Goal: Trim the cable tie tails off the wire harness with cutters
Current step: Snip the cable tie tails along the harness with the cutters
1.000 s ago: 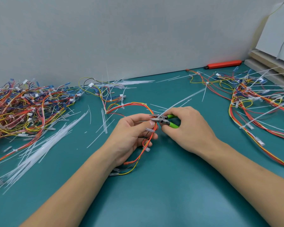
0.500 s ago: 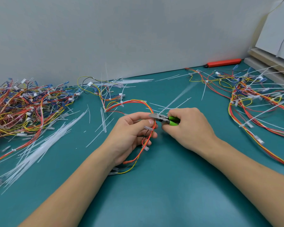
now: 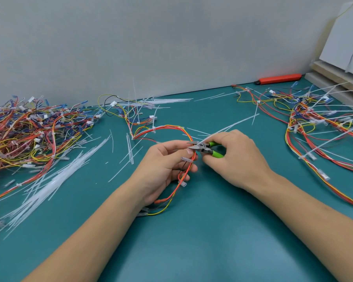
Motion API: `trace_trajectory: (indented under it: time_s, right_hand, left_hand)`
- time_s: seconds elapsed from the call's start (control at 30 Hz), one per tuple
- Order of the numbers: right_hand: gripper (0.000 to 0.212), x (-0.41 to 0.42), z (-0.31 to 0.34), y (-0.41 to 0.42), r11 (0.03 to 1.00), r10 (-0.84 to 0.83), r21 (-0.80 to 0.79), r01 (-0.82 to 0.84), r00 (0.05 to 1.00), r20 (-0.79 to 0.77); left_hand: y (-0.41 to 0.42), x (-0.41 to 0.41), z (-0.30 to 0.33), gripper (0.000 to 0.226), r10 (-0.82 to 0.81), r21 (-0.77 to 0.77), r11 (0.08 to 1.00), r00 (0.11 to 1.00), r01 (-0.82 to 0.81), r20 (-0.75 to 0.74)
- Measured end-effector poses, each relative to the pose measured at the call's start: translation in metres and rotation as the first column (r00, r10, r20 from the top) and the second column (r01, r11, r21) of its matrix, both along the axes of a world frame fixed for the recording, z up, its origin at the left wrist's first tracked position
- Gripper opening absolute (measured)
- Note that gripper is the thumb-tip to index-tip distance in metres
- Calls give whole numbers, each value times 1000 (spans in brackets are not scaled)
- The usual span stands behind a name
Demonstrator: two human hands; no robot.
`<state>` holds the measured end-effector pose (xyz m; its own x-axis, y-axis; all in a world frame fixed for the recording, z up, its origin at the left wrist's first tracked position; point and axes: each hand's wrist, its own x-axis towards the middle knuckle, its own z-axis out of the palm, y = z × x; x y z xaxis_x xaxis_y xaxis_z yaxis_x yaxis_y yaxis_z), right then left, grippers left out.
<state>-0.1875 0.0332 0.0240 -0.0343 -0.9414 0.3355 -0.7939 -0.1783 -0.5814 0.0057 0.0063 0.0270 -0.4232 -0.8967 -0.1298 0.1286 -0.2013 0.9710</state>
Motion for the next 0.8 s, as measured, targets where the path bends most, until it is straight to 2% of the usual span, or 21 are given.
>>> trace_trajectory:
  time_s: [0.37,0.53,0.67,0.8]
  right_hand:
    - [8,0,-2,-2,1000,-20,5,20,999,-33]
    - [34,1,-2,-3,994,-72,72,76,996,-50]
    - [35,1,-3,-2,993,-91,67,96,993,-72]
    - [26,2,-5,-1,995,-88,35,90,994,-63]
  left_hand:
    - [-1,0,0,14,-9,2,1000,1000,9,-2]
    - [0,1,1,14,-45,4,999,999,45,-18]
    - [0,1,1,10,-50,-3,999,998,50,-22]
    - [0,1,1,10,-30,6,1000,999,31,-15]
